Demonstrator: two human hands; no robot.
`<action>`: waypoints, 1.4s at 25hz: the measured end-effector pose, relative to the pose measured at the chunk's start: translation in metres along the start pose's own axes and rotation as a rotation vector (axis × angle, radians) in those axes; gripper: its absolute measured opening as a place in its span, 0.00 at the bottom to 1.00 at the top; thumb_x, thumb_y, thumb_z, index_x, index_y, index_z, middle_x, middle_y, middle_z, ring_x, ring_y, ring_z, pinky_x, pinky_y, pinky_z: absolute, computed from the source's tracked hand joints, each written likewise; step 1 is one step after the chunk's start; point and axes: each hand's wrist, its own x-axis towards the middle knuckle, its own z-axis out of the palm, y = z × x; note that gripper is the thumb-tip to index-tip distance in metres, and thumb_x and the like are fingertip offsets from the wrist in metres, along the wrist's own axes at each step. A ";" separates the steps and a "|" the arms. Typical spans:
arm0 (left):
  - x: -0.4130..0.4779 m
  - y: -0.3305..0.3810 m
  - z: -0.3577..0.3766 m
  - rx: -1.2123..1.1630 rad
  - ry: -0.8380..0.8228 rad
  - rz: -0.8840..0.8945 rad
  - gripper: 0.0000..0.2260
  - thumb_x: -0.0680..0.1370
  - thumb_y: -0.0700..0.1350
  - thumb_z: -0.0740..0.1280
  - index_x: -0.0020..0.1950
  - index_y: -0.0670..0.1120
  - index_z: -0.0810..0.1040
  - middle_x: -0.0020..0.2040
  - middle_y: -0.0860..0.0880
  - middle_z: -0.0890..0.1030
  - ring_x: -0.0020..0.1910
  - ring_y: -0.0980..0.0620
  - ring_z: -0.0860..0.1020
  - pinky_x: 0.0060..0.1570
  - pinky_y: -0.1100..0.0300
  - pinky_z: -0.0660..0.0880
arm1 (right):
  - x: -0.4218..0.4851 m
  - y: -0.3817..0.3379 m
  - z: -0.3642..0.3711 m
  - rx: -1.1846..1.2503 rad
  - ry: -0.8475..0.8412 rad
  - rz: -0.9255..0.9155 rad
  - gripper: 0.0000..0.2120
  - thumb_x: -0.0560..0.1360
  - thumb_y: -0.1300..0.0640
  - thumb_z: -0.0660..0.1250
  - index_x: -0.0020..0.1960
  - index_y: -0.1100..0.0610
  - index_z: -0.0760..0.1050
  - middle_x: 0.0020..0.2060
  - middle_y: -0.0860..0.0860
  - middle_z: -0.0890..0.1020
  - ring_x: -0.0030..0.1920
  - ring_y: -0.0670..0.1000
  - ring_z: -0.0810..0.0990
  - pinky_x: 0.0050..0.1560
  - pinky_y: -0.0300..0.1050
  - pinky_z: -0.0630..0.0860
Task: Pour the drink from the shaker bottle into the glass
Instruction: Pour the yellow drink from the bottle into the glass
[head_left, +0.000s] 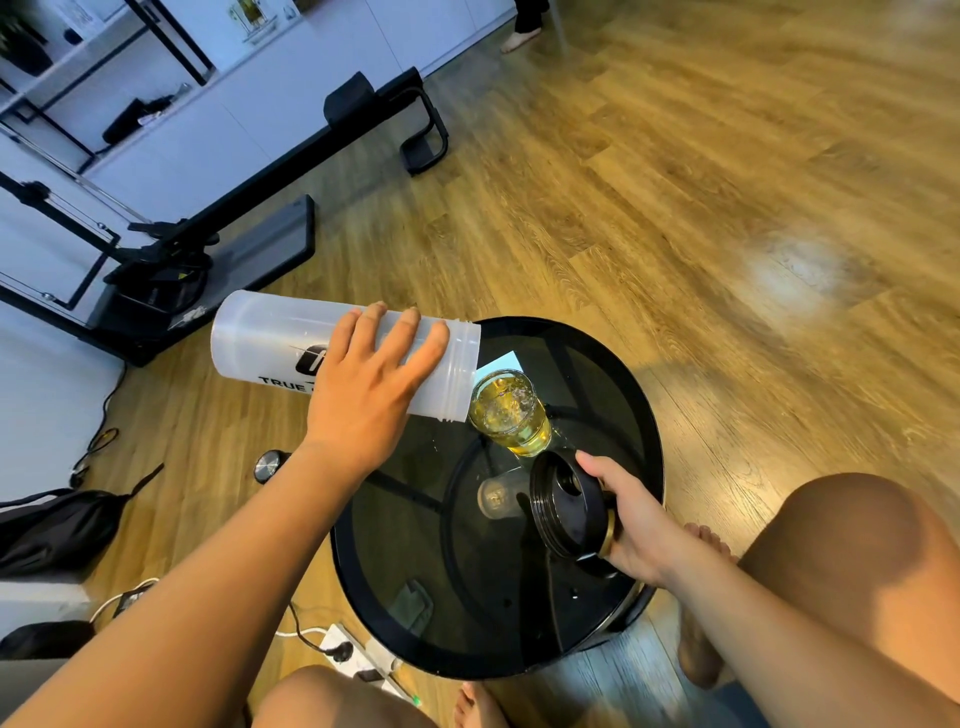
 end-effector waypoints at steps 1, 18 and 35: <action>0.000 -0.001 0.000 0.000 0.003 -0.004 0.43 0.64 0.41 0.84 0.73 0.45 0.65 0.67 0.33 0.80 0.64 0.25 0.78 0.64 0.35 0.74 | 0.000 0.000 0.000 -0.001 0.001 0.003 0.34 0.64 0.43 0.72 0.64 0.61 0.78 0.61 0.64 0.81 0.63 0.65 0.79 0.65 0.60 0.76; 0.000 -0.005 0.005 -0.041 -0.022 -0.053 0.43 0.64 0.43 0.85 0.73 0.46 0.65 0.69 0.35 0.79 0.65 0.27 0.77 0.66 0.35 0.71 | -0.003 -0.001 0.002 0.008 0.005 0.004 0.30 0.65 0.44 0.72 0.62 0.60 0.79 0.59 0.64 0.83 0.61 0.65 0.80 0.64 0.61 0.76; 0.004 0.005 0.005 -0.128 -0.022 -0.122 0.42 0.64 0.40 0.83 0.73 0.45 0.66 0.67 0.35 0.79 0.64 0.27 0.76 0.65 0.35 0.71 | 0.001 0.001 -0.001 -0.010 -0.032 -0.015 0.31 0.66 0.43 0.72 0.61 0.61 0.80 0.59 0.64 0.83 0.62 0.65 0.80 0.67 0.61 0.74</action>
